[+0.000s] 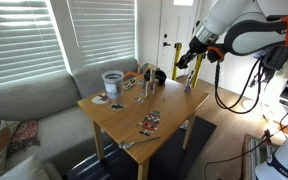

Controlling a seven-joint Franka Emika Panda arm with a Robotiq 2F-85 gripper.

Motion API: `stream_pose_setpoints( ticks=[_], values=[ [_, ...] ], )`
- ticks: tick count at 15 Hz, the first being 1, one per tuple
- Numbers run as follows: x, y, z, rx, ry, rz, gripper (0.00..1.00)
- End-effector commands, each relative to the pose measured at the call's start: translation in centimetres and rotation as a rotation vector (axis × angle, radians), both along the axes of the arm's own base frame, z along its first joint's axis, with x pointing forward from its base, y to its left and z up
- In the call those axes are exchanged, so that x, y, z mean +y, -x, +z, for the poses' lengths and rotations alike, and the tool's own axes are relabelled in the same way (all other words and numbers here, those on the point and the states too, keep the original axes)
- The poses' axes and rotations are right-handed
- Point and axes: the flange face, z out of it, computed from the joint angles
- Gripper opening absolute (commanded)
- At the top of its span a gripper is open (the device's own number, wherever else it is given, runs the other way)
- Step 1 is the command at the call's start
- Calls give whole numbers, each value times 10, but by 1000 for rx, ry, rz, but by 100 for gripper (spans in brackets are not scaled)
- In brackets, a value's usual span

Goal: Put the toy car in the grey cup

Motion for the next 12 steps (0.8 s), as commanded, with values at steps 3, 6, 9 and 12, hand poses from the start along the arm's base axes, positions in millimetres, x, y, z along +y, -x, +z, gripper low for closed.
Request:
stream_pose_setpoints(
  ticks=[3,6,9,12],
  values=[
    [113,-45,61,-289,1,203,8],
    [134,-87,76,-446,29,280,8],
    [134,-75,72,-435,34,282,31],
    [130,-95,67,-441,26,286,31]
  ],
)
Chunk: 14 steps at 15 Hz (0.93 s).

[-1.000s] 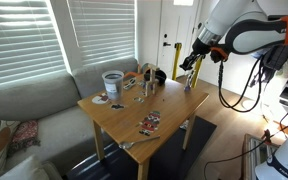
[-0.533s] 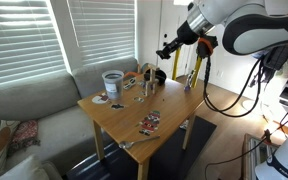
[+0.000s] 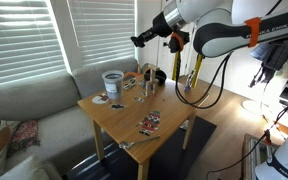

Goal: Put the toy car in the grey cup

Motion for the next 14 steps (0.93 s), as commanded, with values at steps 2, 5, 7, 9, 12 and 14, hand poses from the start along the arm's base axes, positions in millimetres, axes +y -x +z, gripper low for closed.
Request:
stream_pose_setpoints(
  ticks=[2,5,7,9,12,14],
  values=[
    [2,0,2,-5,-1,3,31],
    [8,-12,3,-28,-4,28,8],
    [15,-34,2,-52,-23,64,8],
    [25,-60,-8,-42,-56,105,8],
    [25,-100,-25,-31,-73,149,8],
    [22,-116,-34,-3,-64,171,8]
  ],
)
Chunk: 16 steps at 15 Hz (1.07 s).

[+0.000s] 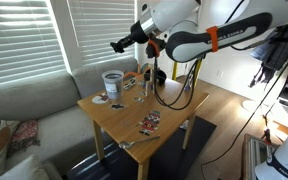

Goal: Put the toy car in the grey cup

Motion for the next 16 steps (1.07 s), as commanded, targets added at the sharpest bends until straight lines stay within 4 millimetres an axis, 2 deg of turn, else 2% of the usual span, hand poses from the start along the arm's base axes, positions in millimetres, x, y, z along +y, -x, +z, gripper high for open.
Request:
stream_pose_setpoints(
  ticks=[1,2,4,6,11,12,16],
  values=[
    [-3,-41,-7,11,-7,47,8],
    [-2,-48,-11,13,1,61,8],
    [-4,-59,-10,17,0,77,56],
    [-6,-69,-8,3,6,89,61],
    [-15,-82,1,-19,25,103,95],
    [-16,-84,2,-22,30,106,99],
    [-16,-90,5,-18,19,130,100]
  ],
)
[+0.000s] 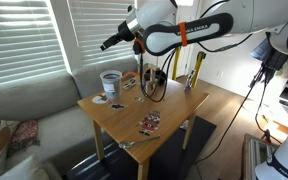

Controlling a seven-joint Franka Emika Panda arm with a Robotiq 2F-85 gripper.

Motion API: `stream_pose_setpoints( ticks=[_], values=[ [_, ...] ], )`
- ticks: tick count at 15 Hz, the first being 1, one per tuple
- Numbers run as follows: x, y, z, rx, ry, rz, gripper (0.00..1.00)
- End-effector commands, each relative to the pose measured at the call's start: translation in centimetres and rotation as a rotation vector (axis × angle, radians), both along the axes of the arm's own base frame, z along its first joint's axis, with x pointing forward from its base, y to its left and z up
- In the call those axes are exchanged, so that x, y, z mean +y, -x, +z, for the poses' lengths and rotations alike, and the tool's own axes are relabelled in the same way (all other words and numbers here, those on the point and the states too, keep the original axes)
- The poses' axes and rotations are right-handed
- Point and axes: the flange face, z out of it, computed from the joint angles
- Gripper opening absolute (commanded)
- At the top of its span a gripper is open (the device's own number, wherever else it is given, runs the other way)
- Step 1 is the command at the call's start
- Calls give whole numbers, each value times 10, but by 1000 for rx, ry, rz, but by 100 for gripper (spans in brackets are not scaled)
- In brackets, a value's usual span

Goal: Put the toy car in the grey cup

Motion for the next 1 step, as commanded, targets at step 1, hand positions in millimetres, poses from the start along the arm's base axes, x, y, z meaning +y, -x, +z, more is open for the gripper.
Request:
stream_pose_setpoints(
  ticks=[1],
  values=[
    [2,-2,2,3,0,4,100]
  ],
)
